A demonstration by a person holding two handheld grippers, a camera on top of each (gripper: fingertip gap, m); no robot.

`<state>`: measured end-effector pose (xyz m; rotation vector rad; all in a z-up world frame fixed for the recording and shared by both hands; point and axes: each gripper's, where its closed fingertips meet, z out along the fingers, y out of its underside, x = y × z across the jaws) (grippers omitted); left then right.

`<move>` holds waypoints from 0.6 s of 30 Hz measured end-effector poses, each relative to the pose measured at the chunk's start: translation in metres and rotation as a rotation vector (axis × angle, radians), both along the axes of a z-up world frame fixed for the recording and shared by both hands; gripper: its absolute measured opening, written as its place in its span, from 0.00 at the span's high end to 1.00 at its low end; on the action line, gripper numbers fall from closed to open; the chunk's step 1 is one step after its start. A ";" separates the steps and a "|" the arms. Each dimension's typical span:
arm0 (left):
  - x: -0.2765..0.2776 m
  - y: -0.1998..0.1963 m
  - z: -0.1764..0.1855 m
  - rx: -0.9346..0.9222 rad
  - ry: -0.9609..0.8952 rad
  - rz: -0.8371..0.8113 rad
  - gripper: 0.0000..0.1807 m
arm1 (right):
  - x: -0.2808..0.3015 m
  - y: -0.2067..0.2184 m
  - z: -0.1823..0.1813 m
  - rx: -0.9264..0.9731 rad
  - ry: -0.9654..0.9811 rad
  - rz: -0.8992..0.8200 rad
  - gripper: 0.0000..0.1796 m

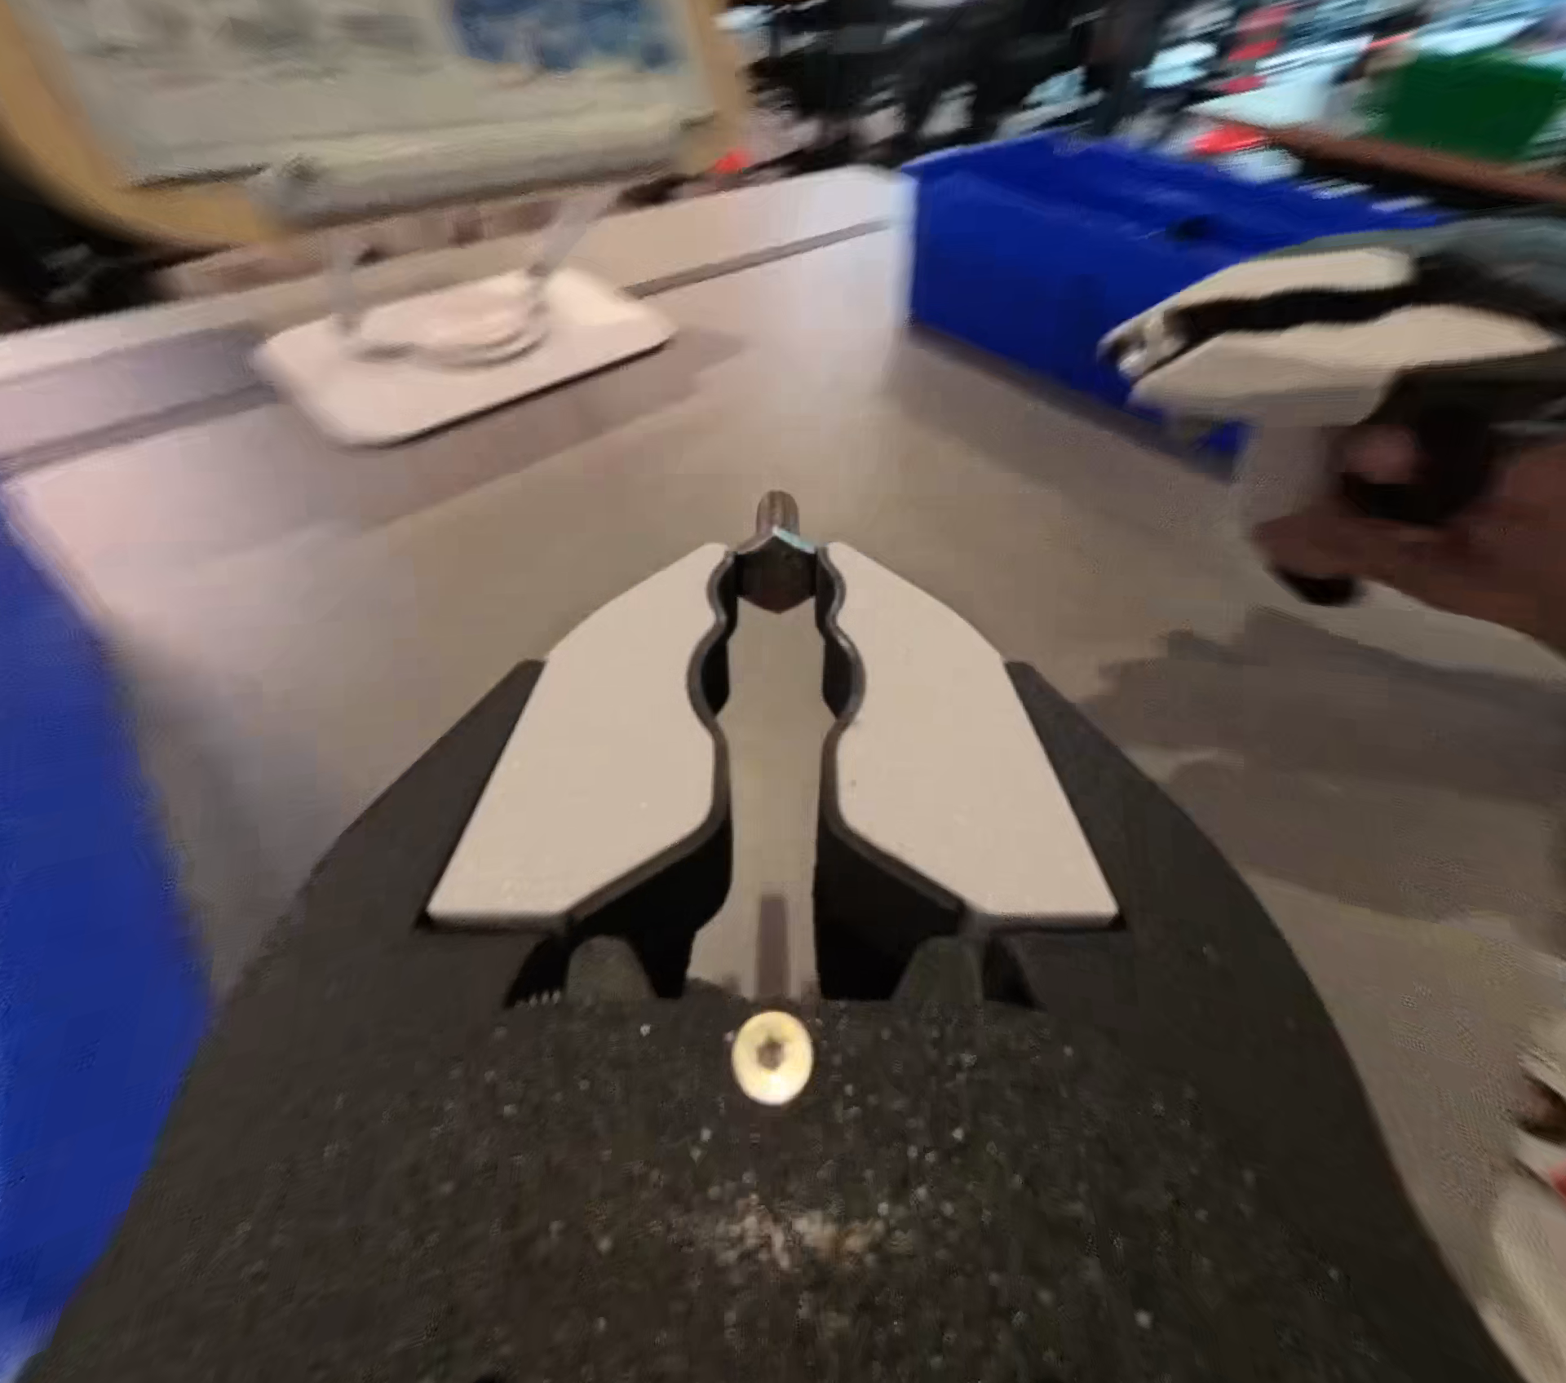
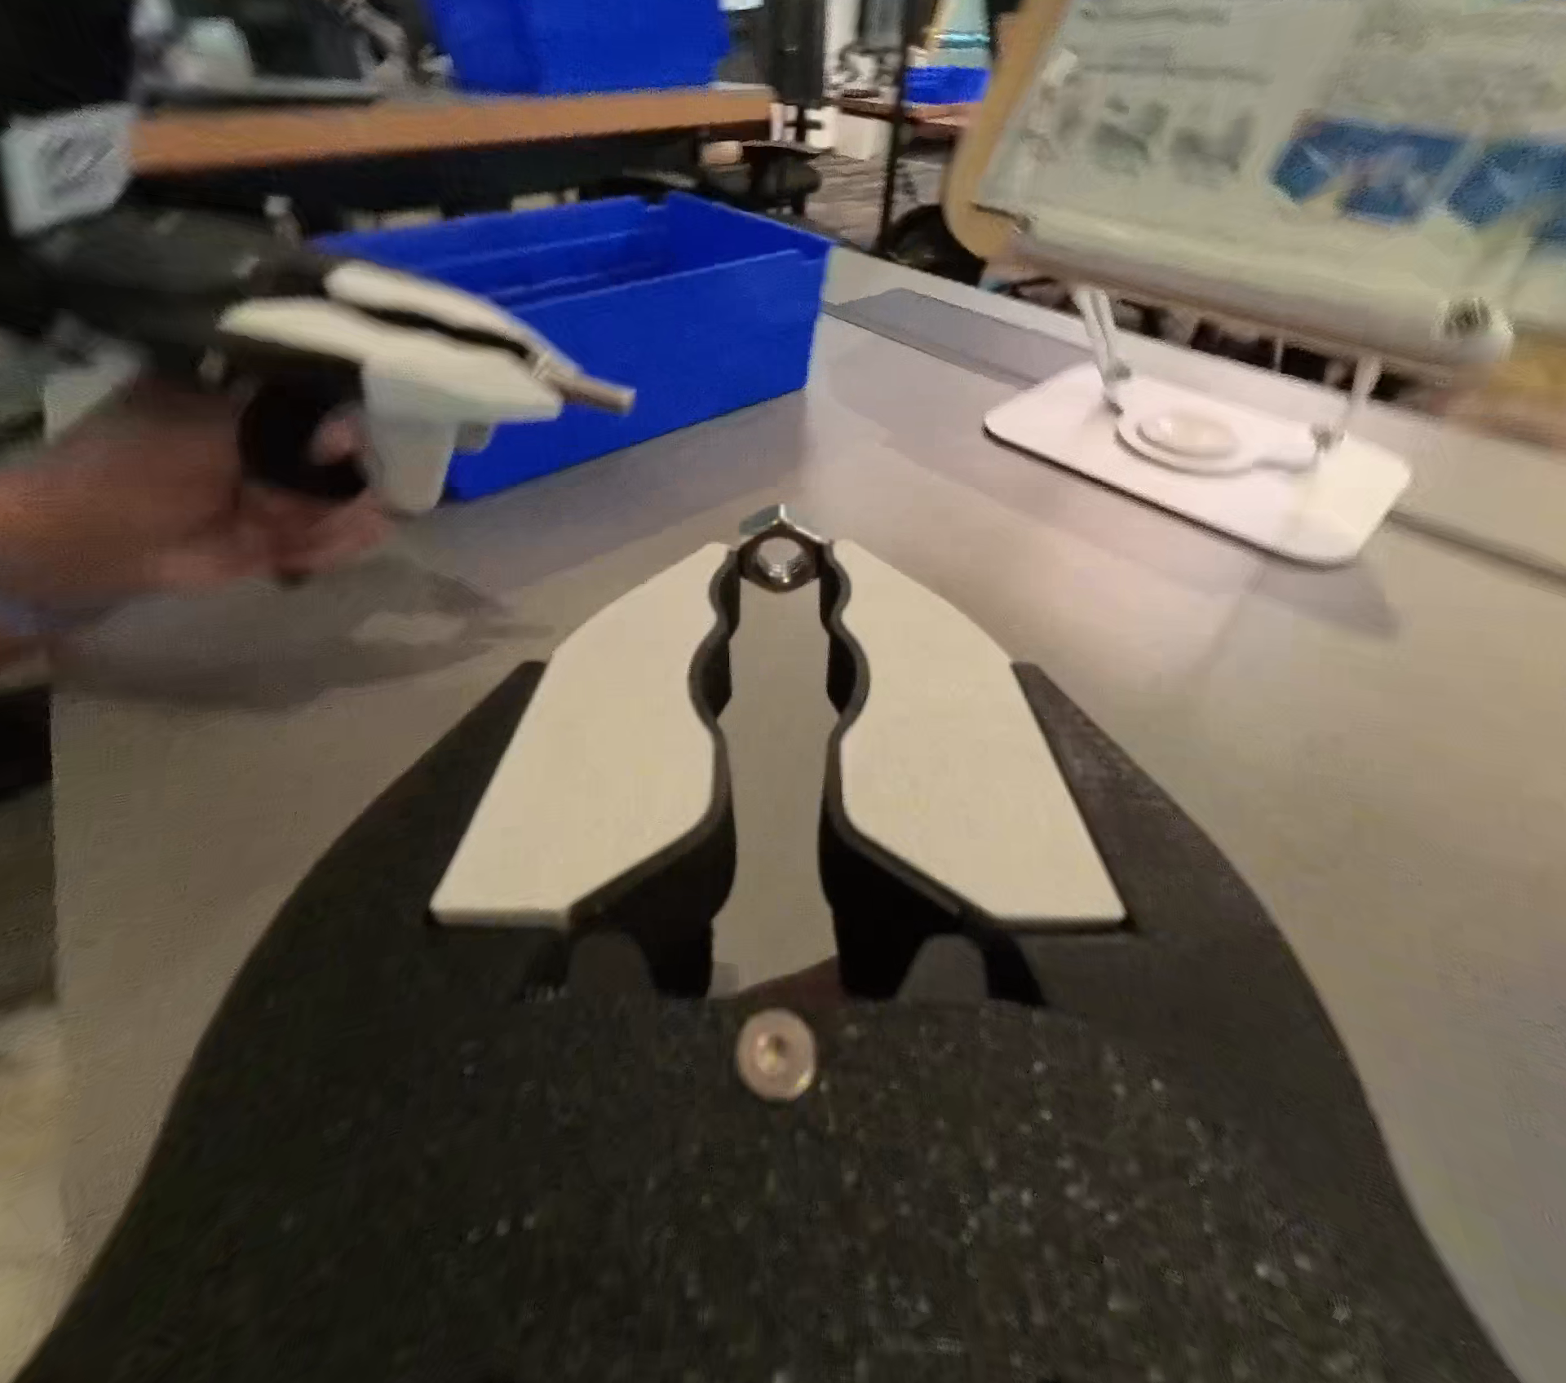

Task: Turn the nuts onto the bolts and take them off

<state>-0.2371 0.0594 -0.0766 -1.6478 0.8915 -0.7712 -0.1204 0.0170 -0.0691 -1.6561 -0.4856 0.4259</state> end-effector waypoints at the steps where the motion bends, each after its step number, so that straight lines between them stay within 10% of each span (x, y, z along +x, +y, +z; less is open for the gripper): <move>1: -0.009 0.003 -0.010 -0.006 0.028 0.091 0.91 | 0.007 0.007 -0.006 -0.040 0.086 -0.049 0.90; 12: -0.009 -0.004 -0.026 0.019 0.041 0.158 0.90 | 0.020 0.014 -0.014 0.012 -0.017 -0.198 0.90; 18: -0.008 -0.011 -0.018 0.049 0.034 0.116 0.91 | 0.214 -0.028 0.083 -0.209 -0.502 -0.471 0.90</move>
